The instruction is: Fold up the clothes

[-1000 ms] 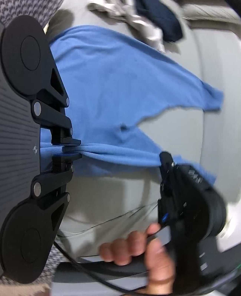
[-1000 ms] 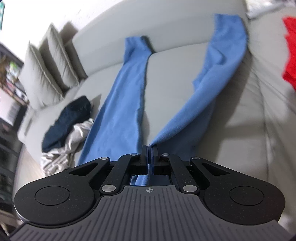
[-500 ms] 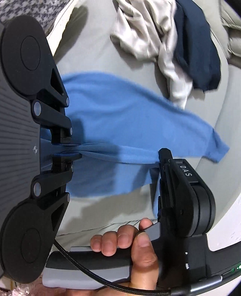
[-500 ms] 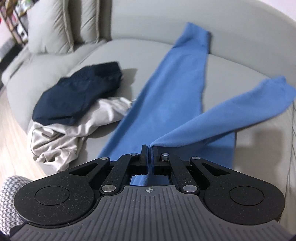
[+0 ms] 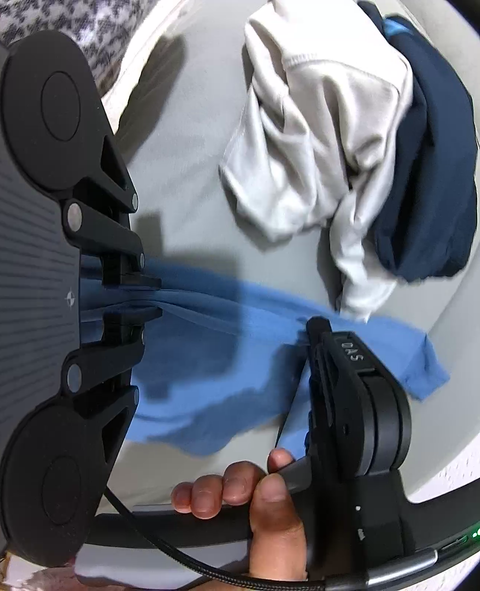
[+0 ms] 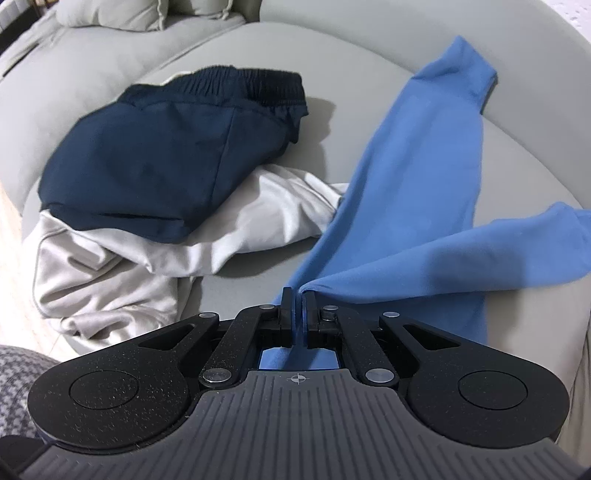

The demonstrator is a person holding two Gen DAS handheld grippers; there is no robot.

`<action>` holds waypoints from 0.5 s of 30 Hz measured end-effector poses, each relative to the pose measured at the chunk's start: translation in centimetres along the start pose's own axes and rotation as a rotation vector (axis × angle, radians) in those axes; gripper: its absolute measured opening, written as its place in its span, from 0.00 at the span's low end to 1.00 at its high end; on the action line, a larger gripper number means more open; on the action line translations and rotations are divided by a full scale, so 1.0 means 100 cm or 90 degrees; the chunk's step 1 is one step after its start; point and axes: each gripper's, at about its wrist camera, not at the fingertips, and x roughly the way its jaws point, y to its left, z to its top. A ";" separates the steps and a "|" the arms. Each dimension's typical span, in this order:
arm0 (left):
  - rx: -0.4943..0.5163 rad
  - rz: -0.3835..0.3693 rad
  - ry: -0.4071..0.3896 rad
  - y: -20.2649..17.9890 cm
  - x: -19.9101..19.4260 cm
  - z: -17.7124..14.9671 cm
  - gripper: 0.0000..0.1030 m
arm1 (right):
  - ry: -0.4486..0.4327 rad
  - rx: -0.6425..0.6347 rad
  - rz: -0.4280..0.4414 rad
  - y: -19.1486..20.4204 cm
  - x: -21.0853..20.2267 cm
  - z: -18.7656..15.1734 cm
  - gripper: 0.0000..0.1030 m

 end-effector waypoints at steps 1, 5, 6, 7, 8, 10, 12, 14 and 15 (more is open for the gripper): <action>-0.005 0.008 -0.003 -0.002 -0.003 -0.002 0.29 | 0.003 0.007 0.015 0.000 0.004 0.000 0.23; 0.019 0.066 -0.040 -0.006 -0.021 -0.008 0.33 | -0.004 0.031 0.052 -0.002 -0.004 -0.004 0.46; 0.034 0.075 -0.054 -0.010 -0.032 -0.013 0.33 | -0.012 0.034 0.058 -0.003 -0.011 -0.006 0.47; 0.039 0.077 -0.059 -0.012 -0.035 -0.015 0.33 | -0.021 0.038 0.064 -0.003 -0.020 -0.010 0.52; 0.051 0.088 -0.069 -0.016 -0.042 -0.020 0.33 | -0.033 0.045 0.072 -0.007 -0.031 -0.016 0.56; 0.072 0.110 -0.087 -0.023 -0.052 -0.027 0.33 | -0.050 0.056 0.083 -0.017 -0.051 -0.032 0.59; 0.094 0.138 -0.112 -0.027 -0.064 -0.037 0.32 | -0.066 0.067 0.091 -0.029 -0.073 -0.052 0.60; 0.112 0.117 -0.124 -0.029 -0.071 -0.042 0.21 | -0.077 0.082 0.092 -0.046 -0.095 -0.082 0.60; 0.123 0.088 -0.128 -0.029 -0.074 -0.045 0.16 | -0.085 0.086 0.092 -0.053 -0.103 -0.096 0.60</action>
